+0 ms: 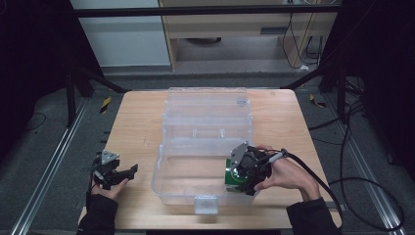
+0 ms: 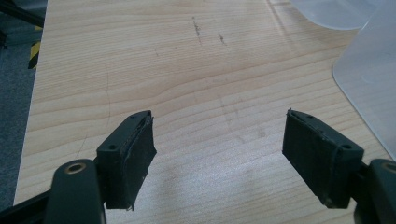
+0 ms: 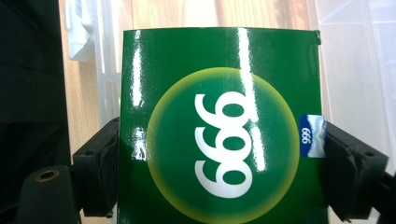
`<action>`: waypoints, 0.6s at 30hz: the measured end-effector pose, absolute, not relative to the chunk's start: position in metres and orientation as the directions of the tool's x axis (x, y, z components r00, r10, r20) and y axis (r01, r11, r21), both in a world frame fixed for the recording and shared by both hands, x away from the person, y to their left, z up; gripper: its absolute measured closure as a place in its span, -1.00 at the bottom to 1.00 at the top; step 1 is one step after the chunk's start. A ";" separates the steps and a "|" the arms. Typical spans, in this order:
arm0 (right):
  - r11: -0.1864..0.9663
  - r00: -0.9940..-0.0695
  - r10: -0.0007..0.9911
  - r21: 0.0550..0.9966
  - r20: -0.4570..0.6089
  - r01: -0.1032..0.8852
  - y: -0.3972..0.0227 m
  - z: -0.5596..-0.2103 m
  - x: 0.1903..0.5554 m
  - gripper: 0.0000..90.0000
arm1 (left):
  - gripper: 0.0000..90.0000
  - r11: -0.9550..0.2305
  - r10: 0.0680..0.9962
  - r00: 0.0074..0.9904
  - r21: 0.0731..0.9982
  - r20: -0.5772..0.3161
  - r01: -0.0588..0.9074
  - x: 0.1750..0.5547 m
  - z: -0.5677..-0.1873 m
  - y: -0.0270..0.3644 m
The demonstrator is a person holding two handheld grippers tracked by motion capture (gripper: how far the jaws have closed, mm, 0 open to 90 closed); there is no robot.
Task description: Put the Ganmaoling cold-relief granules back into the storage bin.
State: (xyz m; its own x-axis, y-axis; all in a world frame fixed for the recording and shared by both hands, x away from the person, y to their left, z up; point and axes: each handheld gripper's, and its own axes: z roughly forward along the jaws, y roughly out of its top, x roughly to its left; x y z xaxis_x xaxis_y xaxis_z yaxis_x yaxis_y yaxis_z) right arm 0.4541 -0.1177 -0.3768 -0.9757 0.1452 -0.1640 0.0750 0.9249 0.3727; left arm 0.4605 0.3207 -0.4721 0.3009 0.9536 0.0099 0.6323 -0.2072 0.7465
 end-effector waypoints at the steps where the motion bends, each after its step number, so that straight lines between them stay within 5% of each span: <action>1: 0.926 -0.976 0.145 0.369 -0.165 0.076 -0.117 -0.378 0.455 -0.66 | -0.45 -0.206 0.954 0.299 0.746 0.009 0.633 0.460 -0.472 0.321; 18: 0.912 -0.969 0.192 0.393 -0.155 0.118 -0.125 -0.383 0.457 -0.67 | -0.45 -0.206 0.954 0.300 0.745 0.009 0.634 0.461 -0.472 0.321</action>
State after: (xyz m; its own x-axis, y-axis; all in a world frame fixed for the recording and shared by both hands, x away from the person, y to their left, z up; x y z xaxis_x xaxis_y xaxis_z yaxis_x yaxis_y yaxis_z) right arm 0.4574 -0.1245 -0.3831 -0.9690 0.1921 -0.1554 0.1177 0.9118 0.3934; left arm 0.4607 0.3212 -0.4724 0.3003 0.9538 0.0088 0.6339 -0.2064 0.7454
